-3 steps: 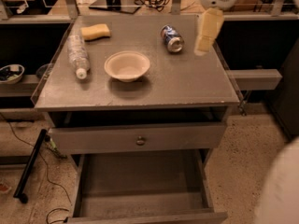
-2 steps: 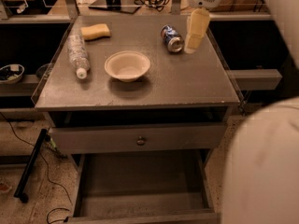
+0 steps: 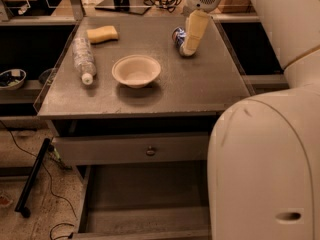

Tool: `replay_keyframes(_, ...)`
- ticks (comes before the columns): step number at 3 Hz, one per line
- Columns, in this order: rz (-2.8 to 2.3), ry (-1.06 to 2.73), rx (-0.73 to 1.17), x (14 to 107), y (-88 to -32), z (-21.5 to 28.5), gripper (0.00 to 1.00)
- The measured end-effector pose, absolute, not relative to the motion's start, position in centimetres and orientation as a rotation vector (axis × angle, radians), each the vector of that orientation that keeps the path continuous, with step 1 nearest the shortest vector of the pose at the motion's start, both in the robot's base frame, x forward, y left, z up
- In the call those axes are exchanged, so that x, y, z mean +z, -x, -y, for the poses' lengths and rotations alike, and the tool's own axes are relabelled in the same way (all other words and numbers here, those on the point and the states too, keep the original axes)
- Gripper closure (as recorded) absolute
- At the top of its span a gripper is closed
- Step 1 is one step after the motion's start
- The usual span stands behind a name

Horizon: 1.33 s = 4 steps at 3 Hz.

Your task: Place pepsi can into middle drawer

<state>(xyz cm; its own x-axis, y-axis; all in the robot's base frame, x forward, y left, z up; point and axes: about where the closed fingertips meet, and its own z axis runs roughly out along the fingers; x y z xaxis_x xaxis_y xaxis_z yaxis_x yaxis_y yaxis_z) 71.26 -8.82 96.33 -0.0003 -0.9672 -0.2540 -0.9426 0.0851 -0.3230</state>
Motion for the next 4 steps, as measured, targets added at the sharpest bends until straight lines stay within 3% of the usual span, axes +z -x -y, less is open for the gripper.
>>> replay_keyframes(2, -1.987, 1.852, 0.095, 94.6, -71.5, 8.4, 0.00)
replay_keyframes(4, -1.969, 1.783, 0.041, 92.0, -76.2, 10.3, 0.00)
